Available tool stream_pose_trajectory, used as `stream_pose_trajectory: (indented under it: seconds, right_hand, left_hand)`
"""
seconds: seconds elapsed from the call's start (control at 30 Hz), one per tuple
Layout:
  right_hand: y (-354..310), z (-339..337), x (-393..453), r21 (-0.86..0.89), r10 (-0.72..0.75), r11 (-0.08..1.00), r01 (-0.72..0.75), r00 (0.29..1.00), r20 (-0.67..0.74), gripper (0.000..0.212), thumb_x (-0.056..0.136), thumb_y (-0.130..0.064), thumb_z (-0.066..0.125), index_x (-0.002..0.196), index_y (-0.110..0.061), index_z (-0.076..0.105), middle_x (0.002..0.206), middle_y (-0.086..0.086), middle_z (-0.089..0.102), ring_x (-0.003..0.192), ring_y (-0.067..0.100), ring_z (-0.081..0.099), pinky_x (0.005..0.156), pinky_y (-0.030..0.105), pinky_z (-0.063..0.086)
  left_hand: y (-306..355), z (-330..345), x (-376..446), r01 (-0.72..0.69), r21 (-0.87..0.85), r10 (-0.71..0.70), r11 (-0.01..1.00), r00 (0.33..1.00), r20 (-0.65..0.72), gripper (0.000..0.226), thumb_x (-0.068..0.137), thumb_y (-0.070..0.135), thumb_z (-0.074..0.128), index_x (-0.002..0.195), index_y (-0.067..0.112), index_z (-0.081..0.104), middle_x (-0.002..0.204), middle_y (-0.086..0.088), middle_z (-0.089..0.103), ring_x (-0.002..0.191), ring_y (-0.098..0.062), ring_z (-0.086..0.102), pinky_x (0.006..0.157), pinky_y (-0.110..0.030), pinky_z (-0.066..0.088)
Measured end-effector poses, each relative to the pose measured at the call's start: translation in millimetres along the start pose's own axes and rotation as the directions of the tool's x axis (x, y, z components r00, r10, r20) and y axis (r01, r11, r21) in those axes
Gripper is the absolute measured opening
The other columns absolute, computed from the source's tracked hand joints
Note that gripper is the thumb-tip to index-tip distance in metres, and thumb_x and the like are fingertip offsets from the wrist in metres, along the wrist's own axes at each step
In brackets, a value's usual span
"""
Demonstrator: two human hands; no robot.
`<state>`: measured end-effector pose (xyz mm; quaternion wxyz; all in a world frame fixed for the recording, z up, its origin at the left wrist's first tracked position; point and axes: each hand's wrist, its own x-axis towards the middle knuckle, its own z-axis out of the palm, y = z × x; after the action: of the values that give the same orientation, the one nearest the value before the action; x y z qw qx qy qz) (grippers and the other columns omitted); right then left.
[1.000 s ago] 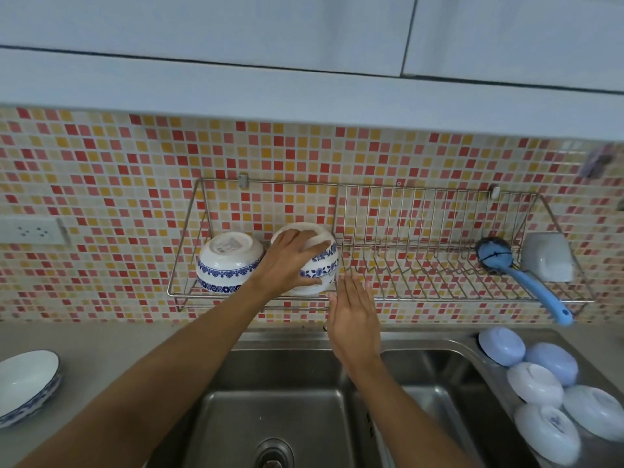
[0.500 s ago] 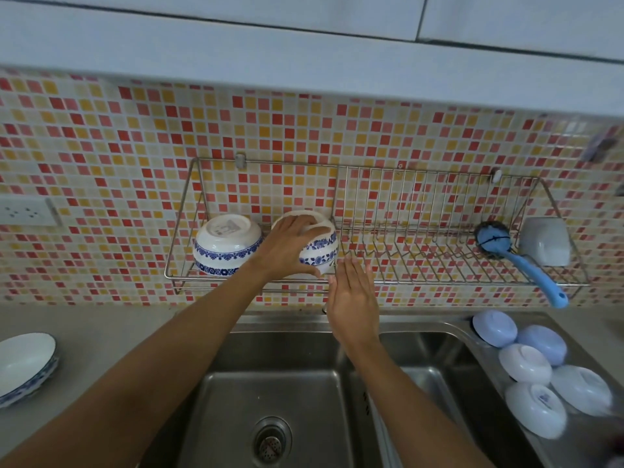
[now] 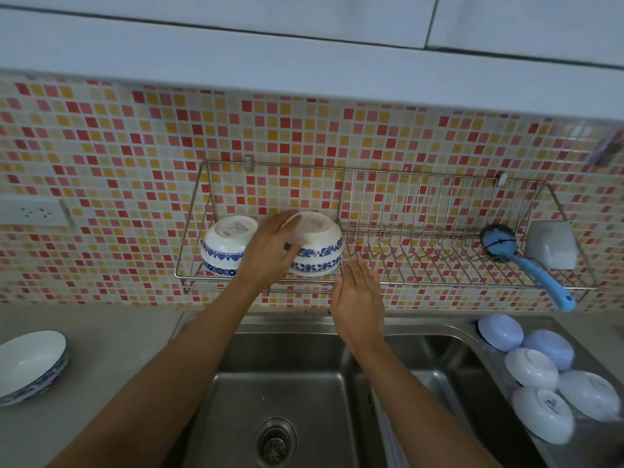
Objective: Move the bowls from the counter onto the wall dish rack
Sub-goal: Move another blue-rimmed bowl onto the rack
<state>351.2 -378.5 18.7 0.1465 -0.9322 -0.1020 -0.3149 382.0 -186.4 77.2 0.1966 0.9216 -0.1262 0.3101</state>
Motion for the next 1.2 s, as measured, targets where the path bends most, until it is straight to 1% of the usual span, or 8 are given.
stream_pose_trajectory:
  seconds: [0.13, 0.27, 0.4, 0.53, 0.8, 0.9, 1.03, 1.2]
  right_hand:
    - [-8.7, -6.1, 13.5, -0.036, -0.042, 0.998, 0.045, 0.995, 0.09, 0.054, 0.1, -0.032, 0.025, 0.139, -0.001, 0.046, 0.144, 0.017, 0.047, 0.14, 0.03, 0.036, 0.119, 0.044, 0.009]
    - [-25.4, -9.7, 32.8, 0.117, -0.183, 0.981, 0.155, 0.938, 0.295, 0.068, 0.101, -0.05, 0.018, 0.154, -0.009, 0.006, 0.161, 0.007, 0.001, 0.149, 0.022, -0.003, 0.122, 0.041, -0.001]
    - [-35.8, -4.5, 38.0, 0.037, -0.188, 0.982, 0.186, 0.919, 0.347, 0.071, 0.1, -0.054, 0.014, 0.153, -0.014, -0.008, 0.162, 0.004, -0.008, 0.149, 0.019, -0.007, 0.118, 0.037, -0.01]
    - [-38.1, -3.3, 33.8, -0.003, -0.174, 0.982, 0.187, 0.92, 0.351, 0.071, 0.098, -0.054, 0.007, 0.153, -0.012, -0.008, 0.162, 0.005, -0.009, 0.149, 0.021, -0.007, 0.12, 0.04, -0.006]
    - [-51.2, 7.0, 5.8, 0.011, -0.084, 0.996, 0.083, 0.975, 0.205, 0.071, 0.098, -0.056, 0.006, 0.153, -0.012, 0.017, 0.161, 0.006, 0.016, 0.149, 0.023, 0.01, 0.12, 0.051, 0.001]
    - [-74.4, 12.7, -18.4, 0.117, -0.026, 0.993, 0.01, 0.99, 0.138, 0.067, 0.099, -0.054, 0.014, 0.152, -0.013, 0.022, 0.162, 0.006, 0.012, 0.15, 0.023, 0.002, 0.12, 0.052, -0.001]
    - [-115.8, 28.4, -47.9, 0.303, -0.007, 0.952, -0.028, 0.994, 0.113, 0.065, 0.1, -0.045, 0.026, 0.154, -0.013, 0.012, 0.163, 0.005, -0.003, 0.148, 0.026, -0.015, 0.114, 0.056, 0.028]
    - [-188.4, 57.4, -93.7, 0.542, -0.174, 0.835, 0.094, 0.98, 0.097, 0.056, 0.099, -0.036, 0.039, 0.15, -0.013, 0.029, 0.162, 0.006, 0.006, 0.148, 0.023, 0.01, 0.113, 0.045, 0.03]
  left_hand:
    - [-17.8, -11.8, -32.3, 0.171, 0.089, -0.17, 0.981, 0.985, -0.027, 0.049, 0.098, 0.037, 0.041, 0.142, 0.015, 0.039, 0.149, -0.01, 0.04, 0.14, -0.028, 0.033, 0.115, -0.046, 0.027]
    - [-30.1, -22.0, -53.8, 0.155, 0.165, -0.163, 0.974, 0.986, 0.031, 0.049, 0.099, 0.023, 0.039, 0.142, 0.0, 0.034, 0.149, -0.022, 0.036, 0.139, -0.039, 0.033, 0.114, -0.045, 0.022]
    - [-30.6, -28.5, -62.1, 0.216, 0.21, -0.239, 0.954, 0.966, 0.095, 0.052, 0.102, 0.027, 0.03, 0.145, -0.001, 0.025, 0.153, -0.021, 0.027, 0.143, -0.036, 0.026, 0.117, -0.046, 0.018]
    - [-34.6, -28.4, -62.8, 0.219, 0.252, -0.266, 0.943, 0.949, 0.169, 0.058, 0.102, 0.036, 0.016, 0.15, 0.006, 0.005, 0.16, -0.012, 0.003, 0.149, -0.024, 0.002, 0.121, -0.04, 0.002]
    - [-33.6, -27.7, -84.2, 0.207, 0.355, -0.282, 0.912, 0.944, 0.172, 0.069, 0.095, 0.049, 0.0, 0.151, 0.009, 0.003, 0.161, -0.01, 0.002, 0.148, -0.026, -0.001, 0.117, -0.041, -0.007]
    - [-35.4, -36.4, -114.5, 0.2, 0.292, -0.259, 0.935, 0.949, 0.179, 0.064, 0.096, 0.048, 0.003, 0.15, 0.015, -0.004, 0.161, -0.005, -0.004, 0.148, -0.022, -0.008, 0.12, -0.041, -0.007]
    - [-53.3, -54.7, -156.9, 0.197, 0.178, -0.229, 0.964, 0.957, 0.181, 0.054, 0.103, 0.034, 0.018, 0.151, 0.018, 0.0, 0.16, -0.002, -0.005, 0.147, -0.017, -0.012, 0.122, -0.041, 0.002]
    - [-109.5, -95.7, -212.2, 0.396, 0.14, -0.416, 0.908, 0.894, 0.165, 0.059, 0.1, 0.046, 0.019, 0.151, 0.022, 0.002, 0.161, -0.001, -0.006, 0.147, -0.02, -0.013, 0.12, -0.041, -0.005]
